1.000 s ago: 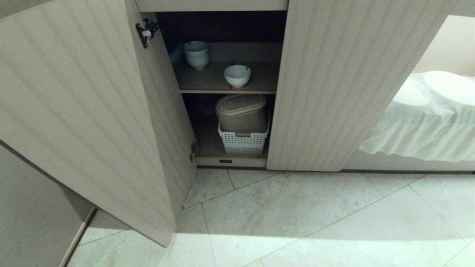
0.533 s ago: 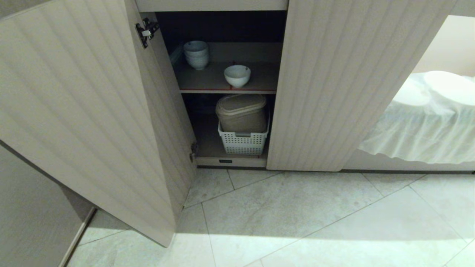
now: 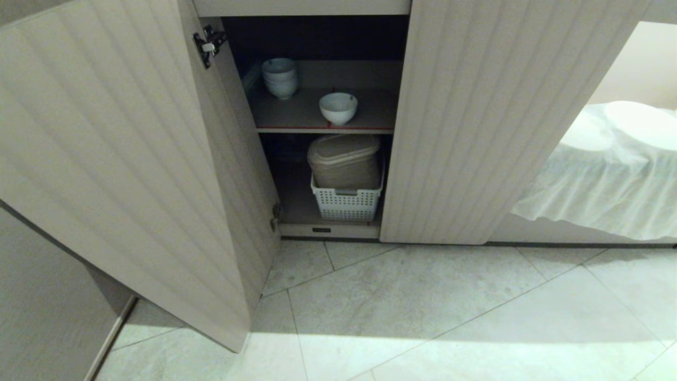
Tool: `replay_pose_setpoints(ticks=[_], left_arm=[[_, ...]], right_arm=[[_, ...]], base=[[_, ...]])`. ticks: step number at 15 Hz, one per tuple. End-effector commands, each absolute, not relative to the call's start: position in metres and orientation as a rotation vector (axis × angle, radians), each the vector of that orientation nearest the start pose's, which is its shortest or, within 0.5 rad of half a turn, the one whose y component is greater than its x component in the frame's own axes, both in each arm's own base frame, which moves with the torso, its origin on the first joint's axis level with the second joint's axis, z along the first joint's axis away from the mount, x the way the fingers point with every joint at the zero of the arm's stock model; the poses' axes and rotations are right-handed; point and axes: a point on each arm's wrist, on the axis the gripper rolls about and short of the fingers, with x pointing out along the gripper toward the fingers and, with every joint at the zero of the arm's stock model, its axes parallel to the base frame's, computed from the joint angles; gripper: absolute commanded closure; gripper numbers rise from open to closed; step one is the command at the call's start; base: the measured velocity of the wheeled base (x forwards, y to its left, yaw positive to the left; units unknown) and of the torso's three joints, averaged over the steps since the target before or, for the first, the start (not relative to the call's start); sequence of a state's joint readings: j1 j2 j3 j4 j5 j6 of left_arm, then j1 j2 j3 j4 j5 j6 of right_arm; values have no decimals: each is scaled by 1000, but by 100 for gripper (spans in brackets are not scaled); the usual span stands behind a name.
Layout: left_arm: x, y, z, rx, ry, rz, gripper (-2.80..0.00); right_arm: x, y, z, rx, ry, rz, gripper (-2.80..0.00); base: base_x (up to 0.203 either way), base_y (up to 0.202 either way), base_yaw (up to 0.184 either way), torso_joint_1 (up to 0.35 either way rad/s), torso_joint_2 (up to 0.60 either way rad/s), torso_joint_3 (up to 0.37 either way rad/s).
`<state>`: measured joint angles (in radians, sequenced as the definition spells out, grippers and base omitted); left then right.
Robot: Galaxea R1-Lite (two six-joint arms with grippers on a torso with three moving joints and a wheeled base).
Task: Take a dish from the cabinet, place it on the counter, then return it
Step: Close the cabinet door
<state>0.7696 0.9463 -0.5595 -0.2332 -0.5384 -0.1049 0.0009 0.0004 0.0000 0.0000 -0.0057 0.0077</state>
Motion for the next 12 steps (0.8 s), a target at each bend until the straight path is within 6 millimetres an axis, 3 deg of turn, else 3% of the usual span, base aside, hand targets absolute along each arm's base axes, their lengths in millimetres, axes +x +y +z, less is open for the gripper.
replay_pose_setpoints(ticks=[1, 12], left_arm=[[100, 82, 236, -216, 128, 222, 0], [130, 100, 260, -279, 163, -18, 0]], right_arm=[[-23, 0, 75, 8, 0, -6, 0], [-23, 0, 76, 8, -2, -5, 0]], base=[[0, 0, 0, 0, 0, 0], [0, 0, 0, 0, 0, 0]])
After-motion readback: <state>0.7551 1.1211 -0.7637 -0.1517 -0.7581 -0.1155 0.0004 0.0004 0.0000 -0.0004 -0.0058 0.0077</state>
